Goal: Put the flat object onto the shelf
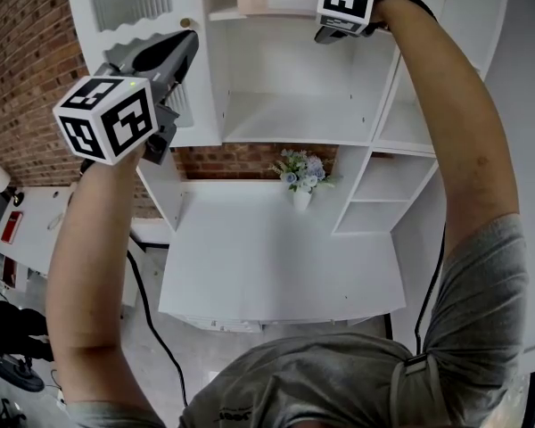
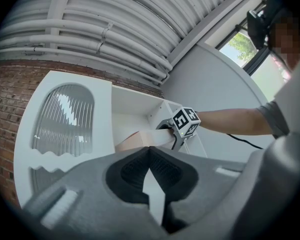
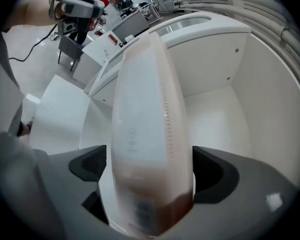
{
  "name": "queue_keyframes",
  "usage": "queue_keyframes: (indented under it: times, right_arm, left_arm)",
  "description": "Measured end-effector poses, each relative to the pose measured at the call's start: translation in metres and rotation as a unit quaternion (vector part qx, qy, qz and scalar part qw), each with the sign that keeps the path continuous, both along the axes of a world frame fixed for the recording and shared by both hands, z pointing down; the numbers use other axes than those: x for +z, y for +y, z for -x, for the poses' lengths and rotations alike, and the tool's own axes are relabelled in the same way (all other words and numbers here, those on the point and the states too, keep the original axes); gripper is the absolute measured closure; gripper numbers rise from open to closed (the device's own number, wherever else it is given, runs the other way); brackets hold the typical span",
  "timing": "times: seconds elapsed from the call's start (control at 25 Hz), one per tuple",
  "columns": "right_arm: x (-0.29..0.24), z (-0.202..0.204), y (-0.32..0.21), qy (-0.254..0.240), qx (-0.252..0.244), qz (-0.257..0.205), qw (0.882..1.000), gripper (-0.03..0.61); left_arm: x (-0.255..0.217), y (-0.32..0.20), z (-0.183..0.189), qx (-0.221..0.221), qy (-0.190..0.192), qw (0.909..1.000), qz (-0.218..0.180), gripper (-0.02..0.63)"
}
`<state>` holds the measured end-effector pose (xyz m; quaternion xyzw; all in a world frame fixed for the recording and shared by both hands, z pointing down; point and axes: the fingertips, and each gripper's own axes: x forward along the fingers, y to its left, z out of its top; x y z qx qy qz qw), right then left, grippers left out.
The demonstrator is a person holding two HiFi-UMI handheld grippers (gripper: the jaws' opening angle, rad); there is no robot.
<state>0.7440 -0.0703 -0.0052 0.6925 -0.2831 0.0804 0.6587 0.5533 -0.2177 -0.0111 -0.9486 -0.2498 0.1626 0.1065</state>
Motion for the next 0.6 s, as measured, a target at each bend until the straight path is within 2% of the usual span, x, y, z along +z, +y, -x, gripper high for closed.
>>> queue_keyframes:
  times: [0.32, 0.6]
  right_arm:
    - [0.001, -0.036, -0.011, 0.014, 0.008, 0.014, 1.000, 0.005]
    - [0.000, -0.055, -0.013, 0.009, 0.046, 0.027, 0.999, -0.009]
  left_arm:
    - [0.000, -0.007, -0.019, -0.009, -0.003, 1.0000, -0.002, 0.615]
    - [-0.005, -0.018, -0.026, -0.016, 0.002, 0.9999, 0.000, 0.615]
